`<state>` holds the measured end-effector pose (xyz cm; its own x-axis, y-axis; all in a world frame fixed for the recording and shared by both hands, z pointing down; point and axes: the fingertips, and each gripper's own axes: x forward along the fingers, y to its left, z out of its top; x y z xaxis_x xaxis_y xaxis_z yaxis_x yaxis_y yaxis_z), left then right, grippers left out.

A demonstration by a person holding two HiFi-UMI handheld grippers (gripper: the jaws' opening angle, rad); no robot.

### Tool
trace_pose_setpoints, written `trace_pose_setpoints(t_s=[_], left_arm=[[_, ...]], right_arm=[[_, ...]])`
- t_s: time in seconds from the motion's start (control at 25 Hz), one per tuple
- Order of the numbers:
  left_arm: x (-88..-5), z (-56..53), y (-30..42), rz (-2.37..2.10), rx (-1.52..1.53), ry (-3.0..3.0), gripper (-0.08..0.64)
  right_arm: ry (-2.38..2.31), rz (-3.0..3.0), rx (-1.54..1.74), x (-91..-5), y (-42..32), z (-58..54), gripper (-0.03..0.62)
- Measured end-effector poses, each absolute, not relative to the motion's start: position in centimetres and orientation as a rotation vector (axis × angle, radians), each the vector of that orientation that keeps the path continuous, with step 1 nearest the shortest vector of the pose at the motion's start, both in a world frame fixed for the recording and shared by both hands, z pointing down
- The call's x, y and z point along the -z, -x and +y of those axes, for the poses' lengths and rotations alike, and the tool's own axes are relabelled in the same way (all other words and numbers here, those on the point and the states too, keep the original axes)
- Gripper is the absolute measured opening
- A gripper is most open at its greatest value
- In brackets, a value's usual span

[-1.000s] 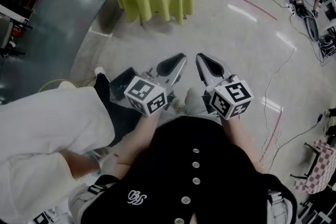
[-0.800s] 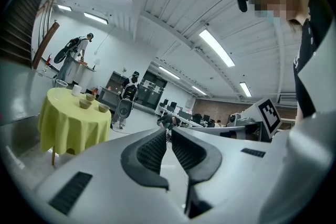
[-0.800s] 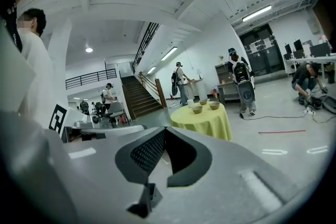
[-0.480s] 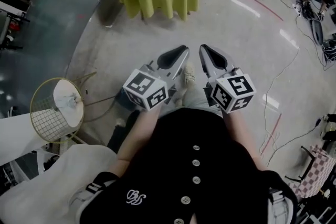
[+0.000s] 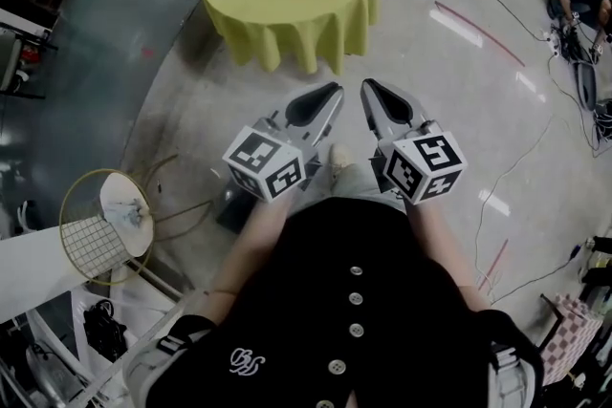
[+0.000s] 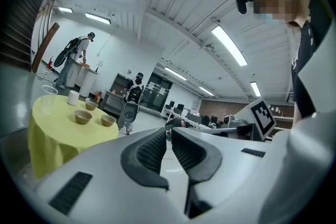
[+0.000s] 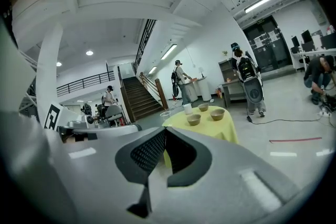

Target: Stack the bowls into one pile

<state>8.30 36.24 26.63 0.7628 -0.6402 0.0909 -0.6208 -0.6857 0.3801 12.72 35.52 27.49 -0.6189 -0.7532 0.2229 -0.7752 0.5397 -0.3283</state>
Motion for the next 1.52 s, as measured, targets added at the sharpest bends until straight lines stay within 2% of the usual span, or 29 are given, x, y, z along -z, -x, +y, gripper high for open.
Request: trace_pose_setpoints(t_s=[0.4, 0.76, 1.52], left_arm=[[-26.7, 28.0, -11.0, -0.998, 0.093, -2.560, 0.040], [-28.1, 25.8, -10.6, -1.008, 0.072, -2.528, 0.040], [-28.2, 11.7, -4.6, -0.936, 0.082, -2.534, 0.040]], right_arm=[[-1.294, -2.751, -0.592, -27.0, -14.8, 26.2, 0.000], [-1.267, -2.745, -0.671, -28.8, -14.4, 24.6, 0.000], [-1.361, -2.672, -0.684, -30.2, -8.8, 11.6, 0.000]])
